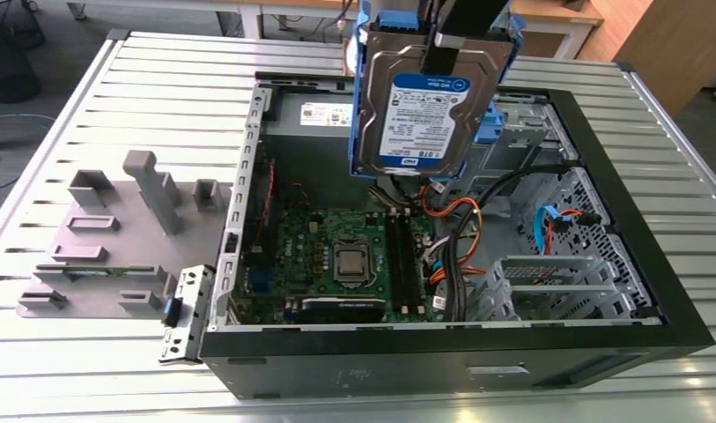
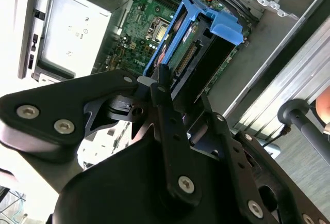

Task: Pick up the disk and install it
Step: 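Pick up the disk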

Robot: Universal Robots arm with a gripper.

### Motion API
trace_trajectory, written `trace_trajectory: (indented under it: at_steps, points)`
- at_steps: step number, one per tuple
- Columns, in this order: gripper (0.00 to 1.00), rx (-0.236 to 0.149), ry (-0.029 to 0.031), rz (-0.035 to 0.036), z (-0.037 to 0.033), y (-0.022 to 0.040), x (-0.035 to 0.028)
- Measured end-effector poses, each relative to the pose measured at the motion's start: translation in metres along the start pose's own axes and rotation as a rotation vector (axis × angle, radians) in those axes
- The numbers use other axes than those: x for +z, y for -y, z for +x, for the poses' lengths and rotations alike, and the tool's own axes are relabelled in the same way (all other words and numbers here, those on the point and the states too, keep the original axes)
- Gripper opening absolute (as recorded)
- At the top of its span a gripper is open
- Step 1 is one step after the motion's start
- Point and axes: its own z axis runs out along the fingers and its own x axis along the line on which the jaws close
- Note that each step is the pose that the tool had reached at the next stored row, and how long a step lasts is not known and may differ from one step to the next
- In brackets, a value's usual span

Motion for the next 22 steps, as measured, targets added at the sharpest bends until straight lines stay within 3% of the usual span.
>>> trace_trajectory:
  at_steps: [14,22]
  points:
    - [0.35,0.000,-0.0006,0.0000,0.0236,0.0015,-0.0004]
    - [0.35,0.000,-0.0009,0.0000,0.0260,0.0016,-0.0004]
